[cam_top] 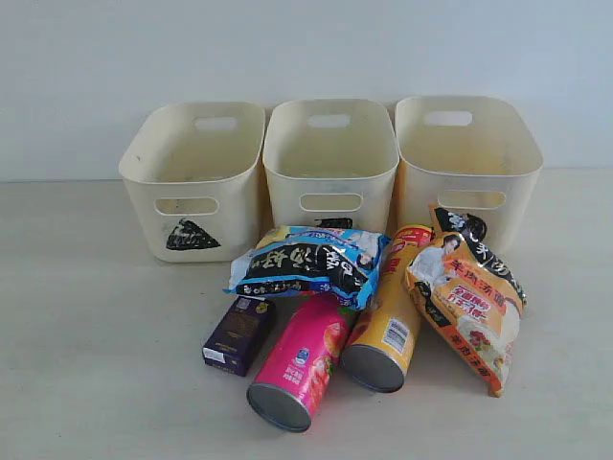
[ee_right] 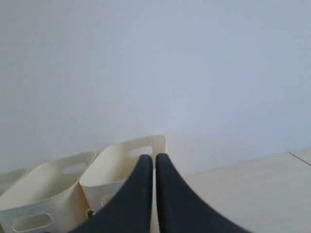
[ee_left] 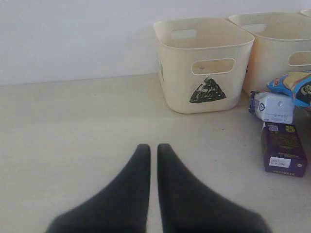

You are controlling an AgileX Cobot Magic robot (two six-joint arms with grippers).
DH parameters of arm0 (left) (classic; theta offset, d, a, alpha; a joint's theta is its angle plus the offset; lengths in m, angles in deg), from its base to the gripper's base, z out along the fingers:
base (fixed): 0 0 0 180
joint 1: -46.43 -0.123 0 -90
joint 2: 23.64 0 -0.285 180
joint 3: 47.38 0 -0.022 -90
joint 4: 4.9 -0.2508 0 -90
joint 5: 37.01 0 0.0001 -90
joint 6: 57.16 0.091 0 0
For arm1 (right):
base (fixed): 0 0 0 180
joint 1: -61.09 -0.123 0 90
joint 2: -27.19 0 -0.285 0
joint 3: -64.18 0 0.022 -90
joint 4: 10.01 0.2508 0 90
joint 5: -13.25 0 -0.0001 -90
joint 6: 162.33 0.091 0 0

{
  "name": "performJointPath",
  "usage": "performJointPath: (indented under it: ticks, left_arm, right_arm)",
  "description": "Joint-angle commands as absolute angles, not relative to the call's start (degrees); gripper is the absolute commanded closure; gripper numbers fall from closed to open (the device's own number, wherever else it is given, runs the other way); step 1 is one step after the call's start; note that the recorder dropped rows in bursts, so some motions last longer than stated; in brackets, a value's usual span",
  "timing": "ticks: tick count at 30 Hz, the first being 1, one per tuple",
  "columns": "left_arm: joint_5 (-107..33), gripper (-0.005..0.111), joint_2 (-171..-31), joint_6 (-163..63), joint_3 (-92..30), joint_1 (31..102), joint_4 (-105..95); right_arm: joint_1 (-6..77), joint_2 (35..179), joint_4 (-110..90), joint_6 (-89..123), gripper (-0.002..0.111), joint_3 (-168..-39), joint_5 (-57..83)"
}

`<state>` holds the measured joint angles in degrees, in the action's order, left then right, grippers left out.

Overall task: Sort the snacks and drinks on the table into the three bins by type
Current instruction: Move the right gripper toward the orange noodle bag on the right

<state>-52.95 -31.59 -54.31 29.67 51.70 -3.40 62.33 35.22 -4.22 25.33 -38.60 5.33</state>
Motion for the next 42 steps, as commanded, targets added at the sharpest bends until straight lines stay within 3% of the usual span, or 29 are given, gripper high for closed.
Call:
performJointPath:
  ticks: [1, 21, 32, 38, 42]
  left_arm:
    - [-52.53, 0.103, -31.42, -54.09, 29.84, 52.04, -2.79]
    - [-52.53, 0.103, -31.42, -54.09, 29.84, 52.04, -2.79]
    - [-52.53, 0.103, -31.42, -54.09, 29.84, 52.04, -2.79]
    - [-52.53, 0.103, -31.42, -54.09, 29.84, 52.04, -2.79]
    - [-52.53, 0.103, -31.42, -54.09, 29.84, 52.04, -2.79]
  right_arm:
    - [62.26, 36.31, -4.29, 26.48, 0.108, -43.04, 5.14]
    - [62.26, 66.75, -4.97, 17.18, 0.108, -65.98, 5.68]
    - [61.75, 81.94, -5.34, 17.19, 0.108, -62.13, -6.96]
    - [56.58, 91.82, -6.94, 18.55, 0.108, -51.33, -25.21]
    - [52.52, 97.71, -10.01, 17.2, 0.108, -49.01, -25.57]
